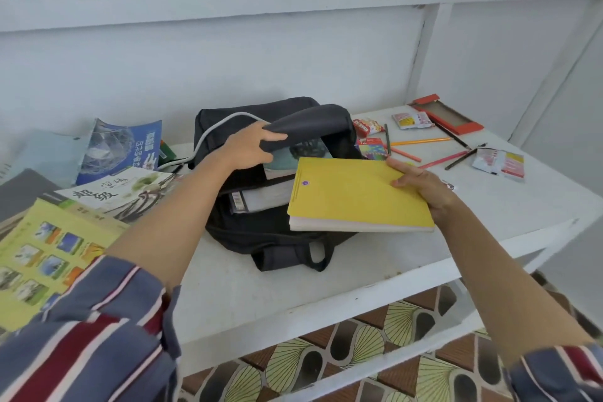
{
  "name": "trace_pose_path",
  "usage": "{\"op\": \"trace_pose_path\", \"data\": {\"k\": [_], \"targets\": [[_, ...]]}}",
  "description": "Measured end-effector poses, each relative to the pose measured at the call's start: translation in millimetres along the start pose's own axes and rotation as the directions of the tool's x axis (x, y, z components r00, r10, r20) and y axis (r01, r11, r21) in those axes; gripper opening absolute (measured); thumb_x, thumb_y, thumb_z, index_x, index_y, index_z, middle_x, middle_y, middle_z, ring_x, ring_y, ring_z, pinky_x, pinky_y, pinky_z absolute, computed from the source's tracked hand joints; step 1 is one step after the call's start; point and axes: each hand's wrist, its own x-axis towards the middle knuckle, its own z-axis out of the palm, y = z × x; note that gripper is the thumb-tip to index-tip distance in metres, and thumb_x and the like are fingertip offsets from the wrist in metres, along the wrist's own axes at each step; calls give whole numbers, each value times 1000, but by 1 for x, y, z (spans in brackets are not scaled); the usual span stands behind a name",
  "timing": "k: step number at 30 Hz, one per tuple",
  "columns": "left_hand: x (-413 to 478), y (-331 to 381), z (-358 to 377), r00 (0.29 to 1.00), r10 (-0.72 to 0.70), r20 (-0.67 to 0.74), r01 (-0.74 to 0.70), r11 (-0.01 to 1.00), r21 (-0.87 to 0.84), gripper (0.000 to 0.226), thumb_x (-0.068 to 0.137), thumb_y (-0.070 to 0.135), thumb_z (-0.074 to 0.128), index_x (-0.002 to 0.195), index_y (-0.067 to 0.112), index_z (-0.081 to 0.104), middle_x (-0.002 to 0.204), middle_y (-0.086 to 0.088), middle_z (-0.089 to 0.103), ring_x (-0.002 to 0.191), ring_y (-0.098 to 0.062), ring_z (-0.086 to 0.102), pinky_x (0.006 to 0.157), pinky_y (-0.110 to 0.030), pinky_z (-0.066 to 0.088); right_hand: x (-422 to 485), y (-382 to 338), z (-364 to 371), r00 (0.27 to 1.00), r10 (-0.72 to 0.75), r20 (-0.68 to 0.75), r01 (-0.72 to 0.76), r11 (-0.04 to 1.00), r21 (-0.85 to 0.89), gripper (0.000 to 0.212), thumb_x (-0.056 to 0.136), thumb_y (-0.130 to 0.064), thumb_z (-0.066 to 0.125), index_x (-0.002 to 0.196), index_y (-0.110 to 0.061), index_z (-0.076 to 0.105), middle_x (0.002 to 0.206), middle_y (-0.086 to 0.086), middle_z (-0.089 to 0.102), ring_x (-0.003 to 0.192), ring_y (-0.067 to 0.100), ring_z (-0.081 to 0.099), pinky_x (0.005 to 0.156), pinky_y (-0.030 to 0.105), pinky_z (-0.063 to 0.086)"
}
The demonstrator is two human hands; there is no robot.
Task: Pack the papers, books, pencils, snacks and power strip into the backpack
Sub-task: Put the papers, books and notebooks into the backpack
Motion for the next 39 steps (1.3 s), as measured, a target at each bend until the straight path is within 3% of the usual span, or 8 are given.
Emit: {"op": "trace_pose_path", "data": {"k": [9, 15, 18, 22, 27, 30, 33, 39], "targets": [[-1, 1, -10, 1000, -6, 9, 7, 996, -92, 57, 79, 11, 66, 129, 35, 53, 144, -4, 37, 134, -22, 32, 111, -38, 28, 19, 12, 67, 950, -63, -305, 131, 970, 207, 50, 80, 8, 62, 126, -10, 57, 115, 1, 51, 81, 14, 54, 69, 28, 52], [-5, 7, -10, 1000, 21, 17, -20, 996, -82, 55, 80, 9, 65, 129, 32, 54, 141, -1, 40, 131, -19, 35, 109, -35, 29, 26, 30, 116, 868, -123, -481, 198, 974, 107, 55, 88, -4, 59, 140, -10, 41, 142, 7, 42, 119, 22, 47, 95, 25, 41], [-6, 8, -11, 1000, 25, 13, -24, 997, -78, 54, 81, 10, 65, 129, 31, 54, 141, -2, 40, 131, -20, 34, 108, -34, 29, 33, 33, 136, 940, -175, -292, 135, 979, -151, 73, 90, -21, 59, 149, -18, 17, 148, 5, 29, 135, 25, 31, 107, 35, 31], [-8, 8, -12, 999, 32, 18, -30, 994, -101, 54, 81, 8, 65, 130, 28, 54, 140, -2, 40, 130, -19, 36, 105, -31, 29, 35, 21, 132, 1000, 14, -8, -17, 874, -485, 98, 82, -22, 70, 149, -28, -1, 151, 7, 19, 134, 29, 28, 106, 38, 33], [-8, 4, -14, 999, 32, 17, -29, 988, -153, 53, 80, 9, 68, 128, 28, 56, 138, -1, 41, 129, -19, 37, 104, -29, 29, 27, -20, 88, 998, -7, 69, 61, 552, -831, 77, 83, -13, 68, 147, -22, 26, 138, 11, 40, 91, 20, 53, 61, 15, 48], [-6, 2, -12, 1000, 25, 12, -23, 981, -193, 53, 78, 9, 70, 125, 28, 58, 138, -1, 42, 128, -20, 38, 105, -30, 28, 33, -21, 79, 961, -254, 109, 169, 226, -959, 63, 75, -21, 76, 133, -22, 51, 137, 11, 49, 114, 26, 53, 92, 33, 43], [-5, 0, -10, 1000, 16, 1, -15, 971, -238, 53, 75, 10, 73, 122, 30, 60, 135, -1, 44, 127, -20, 39, 105, -29, 28, 46, -1, 84, 906, -274, 321, 346, 49, -937, 53, 76, -29, 75, 126, -28, 58, 145, 8, 38, 130, 28, 35, 106, 39, 29], [-5, -1, -9, 1000, 19, -7, -21, 966, -256, 56, 71, 14, 78, 120, 34, 61, 134, -1, 46, 126, -19, 41, 110, -37, 30, 74, 21, 93, 859, -205, 469, 497, 110, -861, 52, 84, -26, 67, 133, -30, 51, 153, 1, 27, 141, 22, 19, 113, 34, 17]]}}
